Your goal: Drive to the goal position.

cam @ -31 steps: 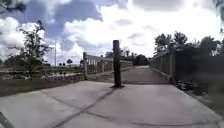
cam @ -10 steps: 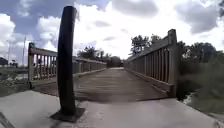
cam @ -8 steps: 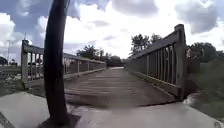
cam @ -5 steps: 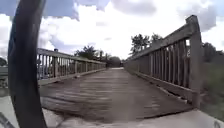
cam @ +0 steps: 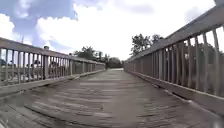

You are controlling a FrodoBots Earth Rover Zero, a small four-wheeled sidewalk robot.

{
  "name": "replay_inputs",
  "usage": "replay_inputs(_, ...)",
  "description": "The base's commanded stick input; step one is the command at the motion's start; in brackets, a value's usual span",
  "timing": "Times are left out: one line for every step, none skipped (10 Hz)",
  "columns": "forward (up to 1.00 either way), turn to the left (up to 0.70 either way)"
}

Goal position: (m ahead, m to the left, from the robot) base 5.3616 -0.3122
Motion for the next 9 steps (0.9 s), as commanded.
replay_inputs(1.0, 0.0)
replay_inputs(1.0, 0.0)
replay_inputs(1.0, 0.0)
replay_inputs(1.0, 0.0)
replay_inputs(1.0, 0.0)
replay_inputs(1.0, 0.0)
replay_inputs(1.0, 0.0)
replay_inputs(1.0, 0.0)
replay_inputs(1.0, 0.0)
